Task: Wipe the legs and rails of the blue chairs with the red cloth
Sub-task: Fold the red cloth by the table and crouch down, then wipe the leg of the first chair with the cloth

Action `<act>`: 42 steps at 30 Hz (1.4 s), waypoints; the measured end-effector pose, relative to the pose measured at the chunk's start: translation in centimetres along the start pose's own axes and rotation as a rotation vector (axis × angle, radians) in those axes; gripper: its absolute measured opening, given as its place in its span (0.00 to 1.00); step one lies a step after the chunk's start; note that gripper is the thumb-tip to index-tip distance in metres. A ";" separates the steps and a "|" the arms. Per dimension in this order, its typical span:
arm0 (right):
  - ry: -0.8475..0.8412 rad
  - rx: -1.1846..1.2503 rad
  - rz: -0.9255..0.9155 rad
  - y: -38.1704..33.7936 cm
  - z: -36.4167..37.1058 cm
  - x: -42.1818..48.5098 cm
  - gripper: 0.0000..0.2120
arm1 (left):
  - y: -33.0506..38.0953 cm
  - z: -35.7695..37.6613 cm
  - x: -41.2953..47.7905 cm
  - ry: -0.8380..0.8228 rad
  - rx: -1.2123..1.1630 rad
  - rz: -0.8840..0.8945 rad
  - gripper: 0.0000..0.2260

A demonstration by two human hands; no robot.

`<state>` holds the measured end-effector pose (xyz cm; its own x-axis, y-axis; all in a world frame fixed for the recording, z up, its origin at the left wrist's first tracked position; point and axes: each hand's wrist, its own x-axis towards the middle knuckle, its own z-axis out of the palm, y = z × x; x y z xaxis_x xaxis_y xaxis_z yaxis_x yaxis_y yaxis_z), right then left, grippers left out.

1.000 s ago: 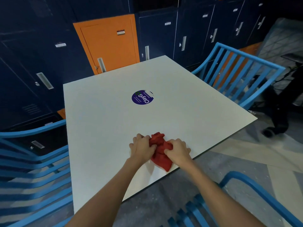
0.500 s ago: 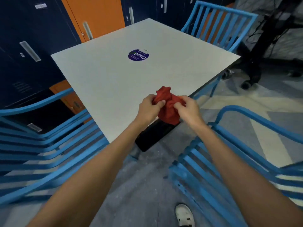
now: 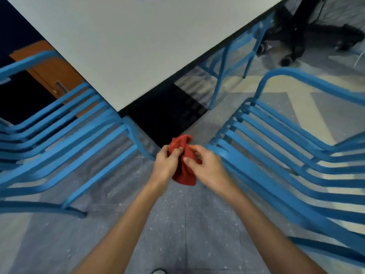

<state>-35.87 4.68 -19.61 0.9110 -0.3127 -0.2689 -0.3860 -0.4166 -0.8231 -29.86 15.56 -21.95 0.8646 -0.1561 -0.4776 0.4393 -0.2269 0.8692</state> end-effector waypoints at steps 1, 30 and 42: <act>-0.013 -0.030 -0.004 1.9 1.2 -0.1 0.18 | -2.2 0.4 0.6 -0.009 -0.044 -0.058 0.09; 0.424 -0.098 -0.279 29.1 12.3 10.4 0.17 | -36.4 6.7 19.5 0.111 -0.355 -0.314 0.05; 0.519 -0.185 -0.362 30.5 12.7 12.1 0.15 | -41.8 14.4 24.2 0.122 -0.550 -0.265 0.11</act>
<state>-34.79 -1.00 -54.35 0.8172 -0.4771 0.3232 -0.1292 -0.6983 -0.7041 -30.79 7.41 -71.68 0.7166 -0.0439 -0.6961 0.6757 0.2911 0.6773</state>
